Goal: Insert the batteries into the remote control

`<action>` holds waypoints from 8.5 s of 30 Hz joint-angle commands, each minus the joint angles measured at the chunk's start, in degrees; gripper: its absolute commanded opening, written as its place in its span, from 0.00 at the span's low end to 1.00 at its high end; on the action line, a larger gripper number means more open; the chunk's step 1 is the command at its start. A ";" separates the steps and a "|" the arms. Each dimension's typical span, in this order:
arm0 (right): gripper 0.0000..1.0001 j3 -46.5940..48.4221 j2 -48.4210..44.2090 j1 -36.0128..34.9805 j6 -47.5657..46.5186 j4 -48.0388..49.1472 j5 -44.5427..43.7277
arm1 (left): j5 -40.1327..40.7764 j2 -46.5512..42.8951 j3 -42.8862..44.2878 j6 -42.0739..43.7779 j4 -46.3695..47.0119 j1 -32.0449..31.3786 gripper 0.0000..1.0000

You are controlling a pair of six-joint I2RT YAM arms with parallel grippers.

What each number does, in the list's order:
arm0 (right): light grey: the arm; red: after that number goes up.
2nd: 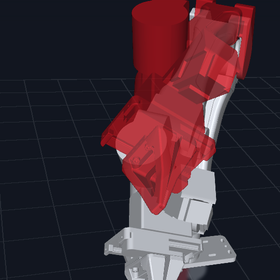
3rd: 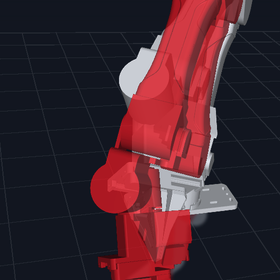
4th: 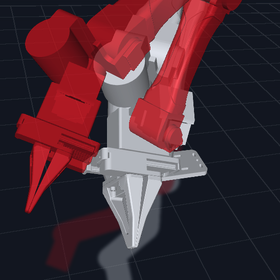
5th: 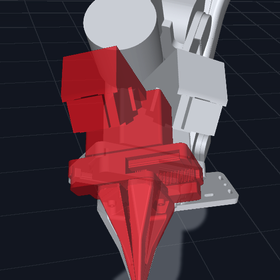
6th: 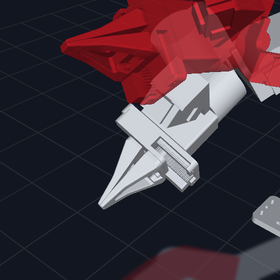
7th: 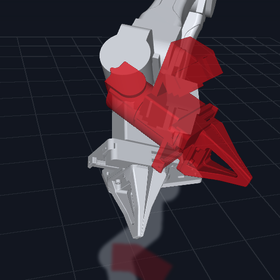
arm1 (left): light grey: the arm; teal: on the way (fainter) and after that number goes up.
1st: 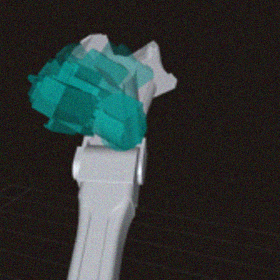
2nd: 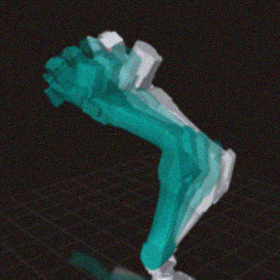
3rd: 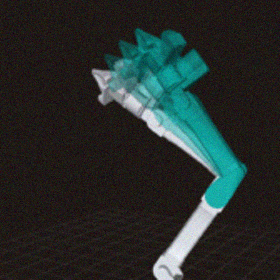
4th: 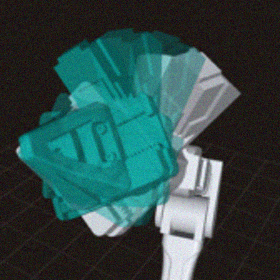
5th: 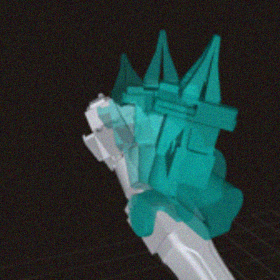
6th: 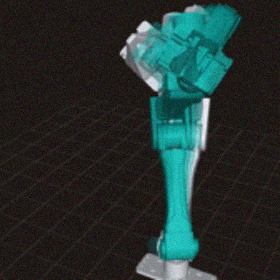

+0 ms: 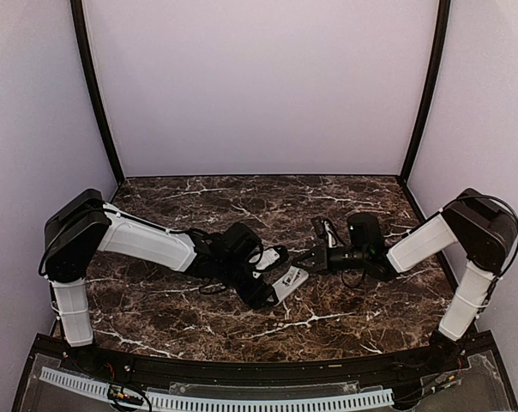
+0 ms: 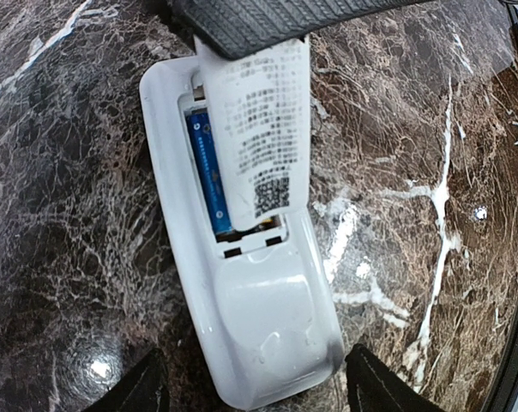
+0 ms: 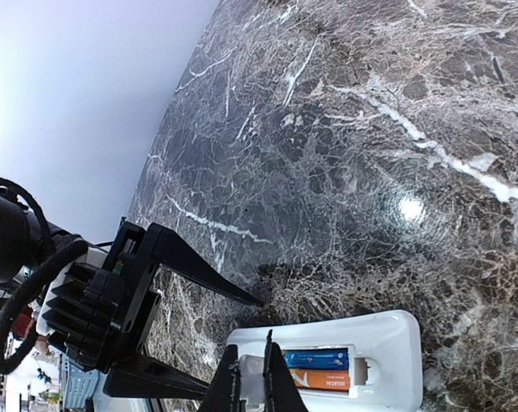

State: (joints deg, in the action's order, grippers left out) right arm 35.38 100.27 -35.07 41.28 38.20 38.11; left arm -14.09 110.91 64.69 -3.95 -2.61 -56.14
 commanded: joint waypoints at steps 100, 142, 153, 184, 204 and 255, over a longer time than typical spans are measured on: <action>0.50 3.81 -4.75 -6.41 -10.56 -18.51 -19.57 | -0.87 1.60 -2.28 -0.53 -2.29 -0.22 0.71; 0.00 9.06 -2.22 -8.79 -17.15 -33.35 -23.13 | -0.61 1.50 -2.41 -0.56 -2.15 -0.22 0.71; 0.02 15.28 -10.88 -8.72 -20.38 -37.96 -19.44 | -0.44 0.99 -2.03 -0.72 -1.84 -0.28 0.72; 0.53 43.08 3.77 4.59 -40.06 -67.32 -12.31 | 4.75 -9.38 -12.19 2.03 5.39 -3.06 0.79; 0.05 45.15 20.27 1.15 -40.93 -72.16 -6.71 | 10.26 -1.07 -9.43 10.25 9.26 -6.05 0.79; 0.34 28.55 -5.73 -5.89 -8.02 -70.13 -13.38 | -6.86 -8.78 -13.08 -10.16 14.14 13.10 0.61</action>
State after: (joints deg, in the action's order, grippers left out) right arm 62.67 94.08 -39.83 32.73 -34.65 23.86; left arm -21.61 102.94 53.06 -11.88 7.68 -43.59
